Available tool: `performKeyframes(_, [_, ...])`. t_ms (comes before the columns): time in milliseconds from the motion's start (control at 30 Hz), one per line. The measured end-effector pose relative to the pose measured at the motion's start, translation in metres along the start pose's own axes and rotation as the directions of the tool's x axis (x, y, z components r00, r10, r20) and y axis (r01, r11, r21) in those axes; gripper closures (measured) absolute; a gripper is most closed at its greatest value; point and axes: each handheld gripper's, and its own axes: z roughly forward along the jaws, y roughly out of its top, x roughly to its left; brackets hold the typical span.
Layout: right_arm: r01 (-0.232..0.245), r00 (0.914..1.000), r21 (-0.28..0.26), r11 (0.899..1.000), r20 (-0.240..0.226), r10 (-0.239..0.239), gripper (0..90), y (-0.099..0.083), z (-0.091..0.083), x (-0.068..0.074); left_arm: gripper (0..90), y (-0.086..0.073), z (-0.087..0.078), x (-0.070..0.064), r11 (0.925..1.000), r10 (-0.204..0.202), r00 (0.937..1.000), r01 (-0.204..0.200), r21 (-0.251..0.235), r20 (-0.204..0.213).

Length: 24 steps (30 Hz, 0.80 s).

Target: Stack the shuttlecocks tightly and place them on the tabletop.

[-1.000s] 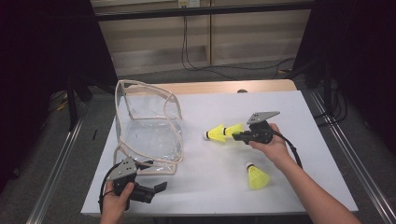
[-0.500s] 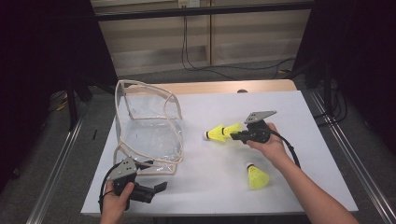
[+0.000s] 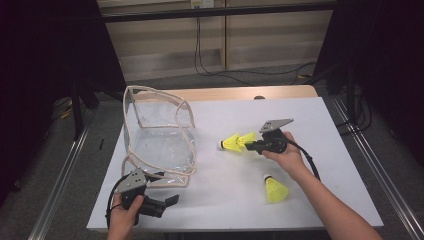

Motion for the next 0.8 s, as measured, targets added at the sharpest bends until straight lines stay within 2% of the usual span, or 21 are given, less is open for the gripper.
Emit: performKeyframes(800, [0.01,0.9999,0.005,1.0,-0.014,-0.009,88.3,0.0015,0.009,0.0035,3.5,-0.0003,-0.0001,0.0002,1.0,0.0,1.0,0.0,-0.001,0.001])
